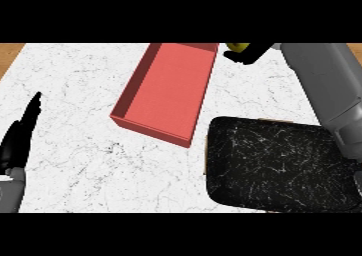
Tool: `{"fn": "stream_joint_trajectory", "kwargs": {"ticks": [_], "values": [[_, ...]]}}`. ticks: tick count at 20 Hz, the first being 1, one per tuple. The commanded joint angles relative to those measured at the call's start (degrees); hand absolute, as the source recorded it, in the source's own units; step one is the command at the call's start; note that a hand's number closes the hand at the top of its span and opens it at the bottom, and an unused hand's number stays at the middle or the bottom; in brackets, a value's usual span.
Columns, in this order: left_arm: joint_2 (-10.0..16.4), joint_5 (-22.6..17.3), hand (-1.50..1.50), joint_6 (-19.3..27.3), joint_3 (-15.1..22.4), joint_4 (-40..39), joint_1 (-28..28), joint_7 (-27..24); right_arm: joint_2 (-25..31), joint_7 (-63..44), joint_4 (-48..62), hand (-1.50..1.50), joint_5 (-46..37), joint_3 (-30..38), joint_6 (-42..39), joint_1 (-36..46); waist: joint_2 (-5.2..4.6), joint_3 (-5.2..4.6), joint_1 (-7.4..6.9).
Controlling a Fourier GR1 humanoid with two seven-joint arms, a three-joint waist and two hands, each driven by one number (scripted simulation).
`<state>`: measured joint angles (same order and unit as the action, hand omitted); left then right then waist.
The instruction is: Pick the pear from the tray and place it in the cardboard box
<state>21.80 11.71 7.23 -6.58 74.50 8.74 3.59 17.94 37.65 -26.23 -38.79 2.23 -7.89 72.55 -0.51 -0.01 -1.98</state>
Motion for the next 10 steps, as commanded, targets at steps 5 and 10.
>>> {"fn": "stream_joint_trajectory", "kwargs": {"ticks": [5,10], "values": [[-1.08,0.62,0.0,0.08,0.73,3.41,-1.84,0.7,-9.9,-12.54,6.82,1.5,2.42,3.55,0.78,10.31,-0.16,-0.02,-1.11],[-2.11,1.73,0.0,0.46,1.99,3.38,-0.44,0.06,-14.31,-16.45,11.99,1.5,2.36,4.41,2.86,13.72,-0.88,-0.07,-2.3]]}}
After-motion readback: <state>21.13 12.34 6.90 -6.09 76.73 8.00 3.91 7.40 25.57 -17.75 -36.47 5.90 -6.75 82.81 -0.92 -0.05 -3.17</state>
